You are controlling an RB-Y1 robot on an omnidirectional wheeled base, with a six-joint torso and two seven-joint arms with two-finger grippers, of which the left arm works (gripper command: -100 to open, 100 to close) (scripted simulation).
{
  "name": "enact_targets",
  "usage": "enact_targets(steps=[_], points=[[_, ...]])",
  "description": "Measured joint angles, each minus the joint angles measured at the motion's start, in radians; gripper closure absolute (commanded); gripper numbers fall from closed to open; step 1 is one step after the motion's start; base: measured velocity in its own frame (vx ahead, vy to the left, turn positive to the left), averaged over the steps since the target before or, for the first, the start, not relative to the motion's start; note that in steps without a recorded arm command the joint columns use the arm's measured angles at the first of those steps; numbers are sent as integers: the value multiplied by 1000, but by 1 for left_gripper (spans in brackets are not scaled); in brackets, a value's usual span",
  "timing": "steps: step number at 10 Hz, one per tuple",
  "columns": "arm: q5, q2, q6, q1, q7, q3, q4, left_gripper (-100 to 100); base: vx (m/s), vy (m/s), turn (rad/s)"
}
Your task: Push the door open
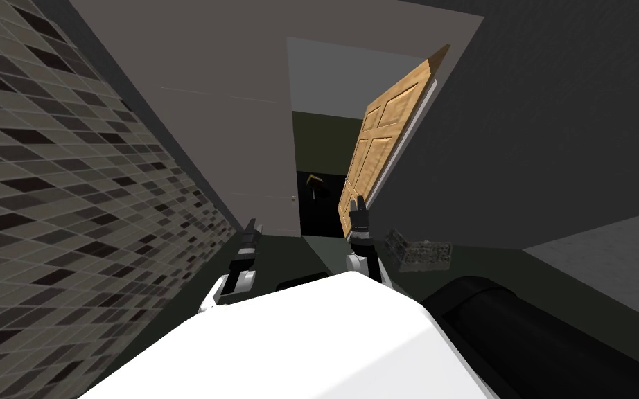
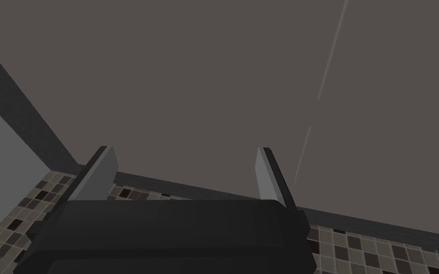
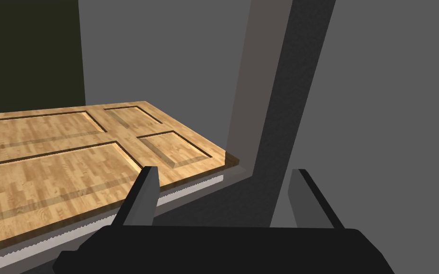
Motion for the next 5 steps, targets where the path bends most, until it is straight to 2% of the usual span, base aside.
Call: enact_targets(steps=[1, 3, 5], points=[[-3, -1, -10, -18, -1, 4, 41, -100, 109, -21, -58], [-8, 1, -18, -31, 3, 6, 86, -100, 105, -33, -49], [-12, 3, -37, -54, 6, 12, 150, -100, 110, -33, -49]])
